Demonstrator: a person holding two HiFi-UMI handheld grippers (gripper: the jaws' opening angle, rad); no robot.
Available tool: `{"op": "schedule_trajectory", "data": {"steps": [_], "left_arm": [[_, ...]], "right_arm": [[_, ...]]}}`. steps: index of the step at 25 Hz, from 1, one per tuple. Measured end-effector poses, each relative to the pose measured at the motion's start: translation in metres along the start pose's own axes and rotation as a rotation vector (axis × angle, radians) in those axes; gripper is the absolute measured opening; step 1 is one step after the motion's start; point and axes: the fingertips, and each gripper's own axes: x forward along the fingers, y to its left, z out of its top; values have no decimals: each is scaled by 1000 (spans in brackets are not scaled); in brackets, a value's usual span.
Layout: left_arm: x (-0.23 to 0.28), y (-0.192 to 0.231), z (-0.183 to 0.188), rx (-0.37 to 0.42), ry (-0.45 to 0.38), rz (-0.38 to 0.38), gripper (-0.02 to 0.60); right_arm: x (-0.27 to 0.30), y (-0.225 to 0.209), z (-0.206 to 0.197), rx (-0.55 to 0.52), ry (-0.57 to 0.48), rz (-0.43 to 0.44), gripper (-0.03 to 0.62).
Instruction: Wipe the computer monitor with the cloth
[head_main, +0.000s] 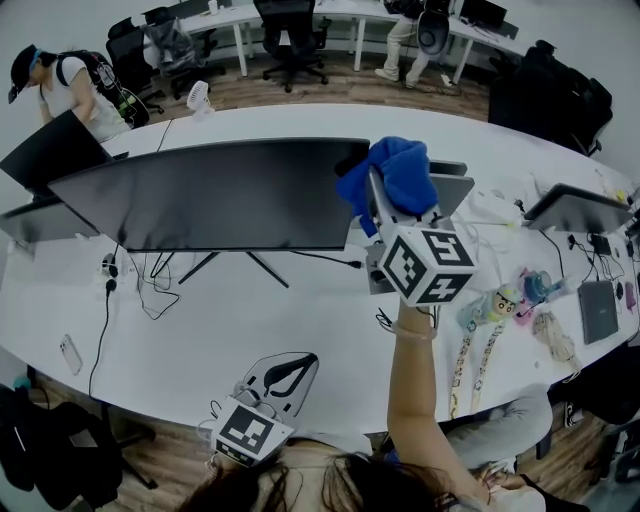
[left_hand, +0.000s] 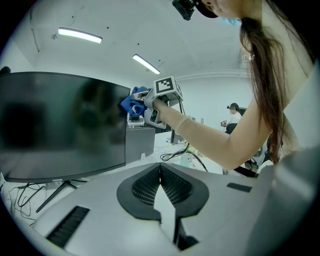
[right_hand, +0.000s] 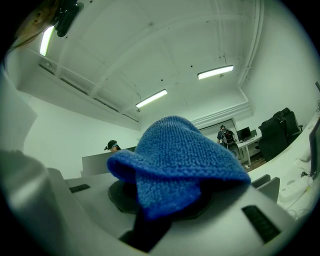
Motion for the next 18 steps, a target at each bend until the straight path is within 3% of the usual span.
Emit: {"op": "schedule_trajectory", "data": {"steps": [3, 9, 16, 18], "left_arm": [[2, -2, 0, -46, -1, 2, 9], [6, -3, -11, 39, 38, -8, 9], [8, -5, -11, 35, 50, -14, 9], [10, -7, -8, -3, 34, -13, 9]], "right_arm": [[0, -1, -5, 0, -1, 8, 97], [0, -3, -11, 22, -9, 40, 97], [1, -4, -22, 31, 2, 62, 97], [1, -5, -25, 32, 4, 64, 97]]}}
